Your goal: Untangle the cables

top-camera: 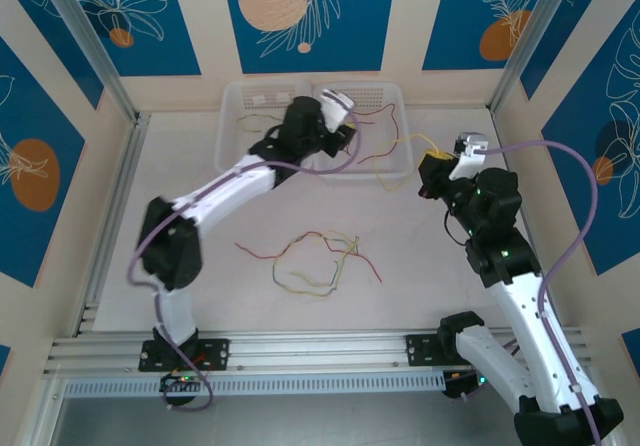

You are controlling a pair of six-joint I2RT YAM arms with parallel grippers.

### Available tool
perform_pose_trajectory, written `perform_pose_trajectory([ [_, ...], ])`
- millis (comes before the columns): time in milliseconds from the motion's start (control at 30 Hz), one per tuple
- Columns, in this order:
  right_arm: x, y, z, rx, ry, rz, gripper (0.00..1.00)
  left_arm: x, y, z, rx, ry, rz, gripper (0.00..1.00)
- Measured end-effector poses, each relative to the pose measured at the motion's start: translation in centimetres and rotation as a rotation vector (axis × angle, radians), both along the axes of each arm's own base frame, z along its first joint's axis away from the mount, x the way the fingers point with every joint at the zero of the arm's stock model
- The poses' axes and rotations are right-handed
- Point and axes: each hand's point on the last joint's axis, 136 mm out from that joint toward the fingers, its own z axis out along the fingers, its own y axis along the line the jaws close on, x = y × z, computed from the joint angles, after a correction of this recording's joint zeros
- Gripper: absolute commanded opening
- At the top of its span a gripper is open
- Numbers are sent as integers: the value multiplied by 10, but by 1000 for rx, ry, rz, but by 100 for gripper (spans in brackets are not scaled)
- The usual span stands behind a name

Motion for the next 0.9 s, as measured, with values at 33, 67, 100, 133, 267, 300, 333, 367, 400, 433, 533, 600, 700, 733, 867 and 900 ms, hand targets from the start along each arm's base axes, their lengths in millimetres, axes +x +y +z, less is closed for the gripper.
perform_pose_trajectory([
  [33,2,3,-2,3,11,15,0,-9,12,20,-39,-32,18,47],
  [67,6,7,-5,8,25,31,0,-20,28,41,-86,-68,42,47],
  [100,10,12,-6,14,37,53,0,-32,44,58,-131,-97,71,46],
  [133,13,16,-6,18,45,71,0,-41,58,68,-169,-115,95,46],
  [267,32,42,-2,41,83,165,0,-76,120,68,-269,-132,217,52],
  [300,36,50,-1,42,90,191,0,-83,132,57,-278,-119,245,52],
  [333,41,58,0,42,99,217,0,-89,141,47,-277,-107,261,53],
  [367,45,67,1,43,105,245,0,-97,149,34,-276,-91,271,54],
  [400,50,78,2,43,113,276,0,-106,155,20,-278,-78,274,55],
  [433,54,88,3,42,118,303,0,-115,162,5,-277,-59,278,55],
  [533,71,125,4,28,136,391,0,-143,180,-33,-289,-15,281,63],
  [600,85,151,3,15,147,442,0,-160,190,-49,-319,1,276,63],
  [700,105,183,-4,8,165,491,0,-178,203,-55,-355,5,282,63],
  [733,112,192,-7,9,166,503,0,-182,208,-54,-371,-1,292,64],
  [867,150,224,-24,24,186,529,0,-198,238,-55,-432,-42,378,75],
  [900,162,230,-28,30,190,528,0,-202,246,-58,-445,-52,404,75],
])
